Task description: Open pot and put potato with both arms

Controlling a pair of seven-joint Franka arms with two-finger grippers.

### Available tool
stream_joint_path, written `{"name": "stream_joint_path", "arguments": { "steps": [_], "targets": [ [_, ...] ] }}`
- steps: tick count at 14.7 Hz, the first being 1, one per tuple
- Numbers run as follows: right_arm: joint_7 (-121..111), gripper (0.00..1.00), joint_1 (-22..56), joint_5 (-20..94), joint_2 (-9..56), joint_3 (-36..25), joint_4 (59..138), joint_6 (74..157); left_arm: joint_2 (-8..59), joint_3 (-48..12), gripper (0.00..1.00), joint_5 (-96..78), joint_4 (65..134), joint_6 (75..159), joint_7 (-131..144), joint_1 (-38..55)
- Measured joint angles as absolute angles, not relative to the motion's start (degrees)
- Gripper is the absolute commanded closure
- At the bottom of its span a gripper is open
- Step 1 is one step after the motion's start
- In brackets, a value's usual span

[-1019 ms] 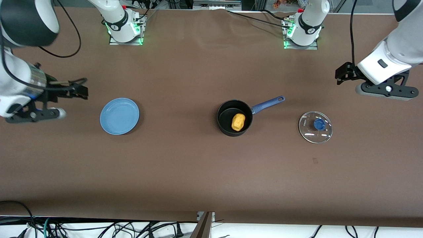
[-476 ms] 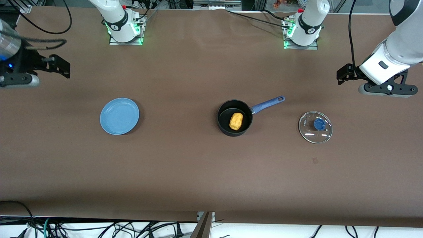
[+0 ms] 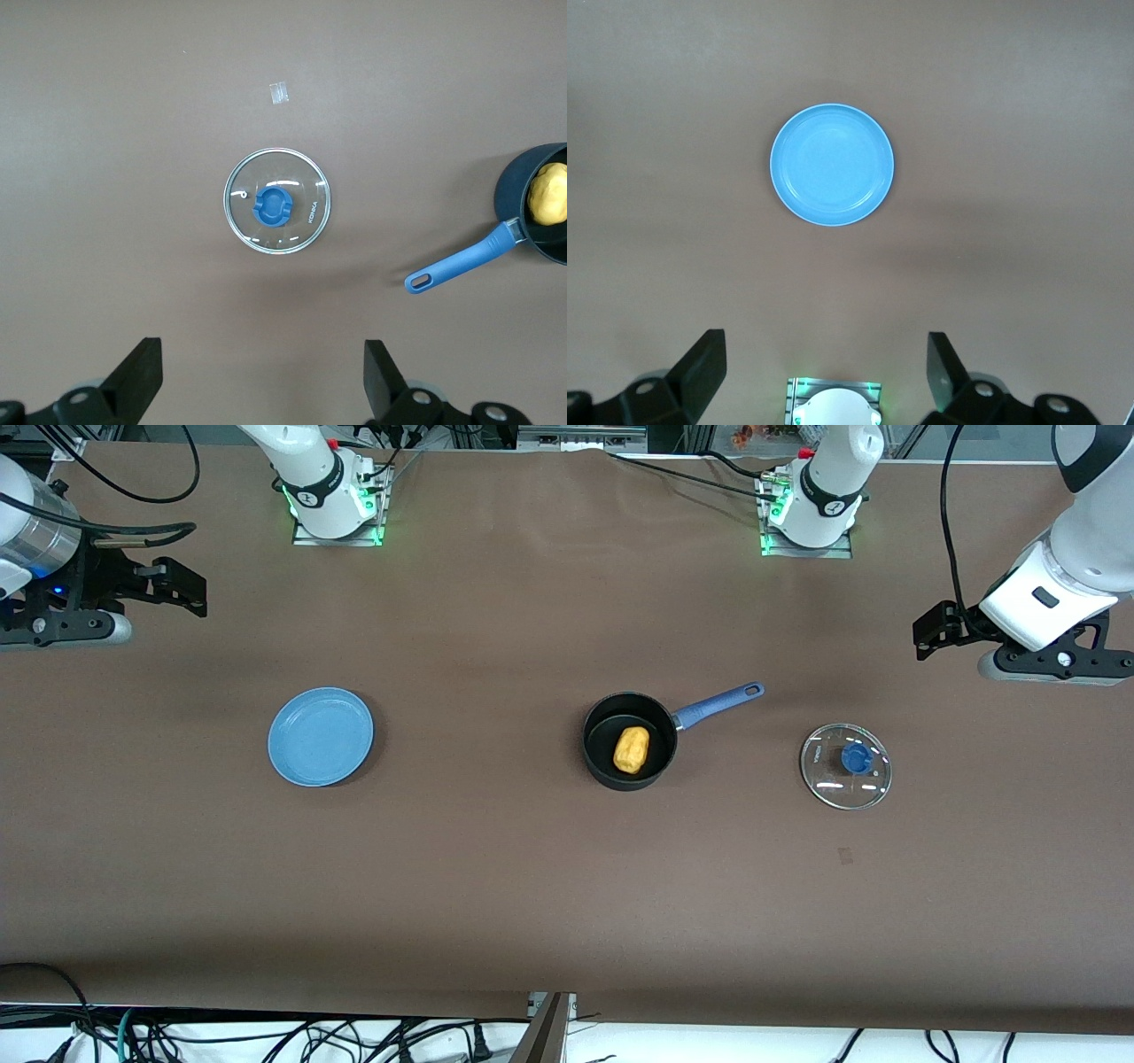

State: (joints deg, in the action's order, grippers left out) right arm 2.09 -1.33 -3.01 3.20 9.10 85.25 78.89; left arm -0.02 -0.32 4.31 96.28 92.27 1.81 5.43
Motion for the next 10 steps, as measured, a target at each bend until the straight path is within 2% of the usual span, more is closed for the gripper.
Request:
{"name": "stream_joint_path", "arguments": {
  "steps": [10],
  "targets": [
    [1.75, 0.00, -1.49, -1.60, 3.18, 7.55, 85.30, 78.78, 0.31, 0.47, 0.00, 3.26, 95.83, 92.80, 2.97, 4.31]
  ]
}}
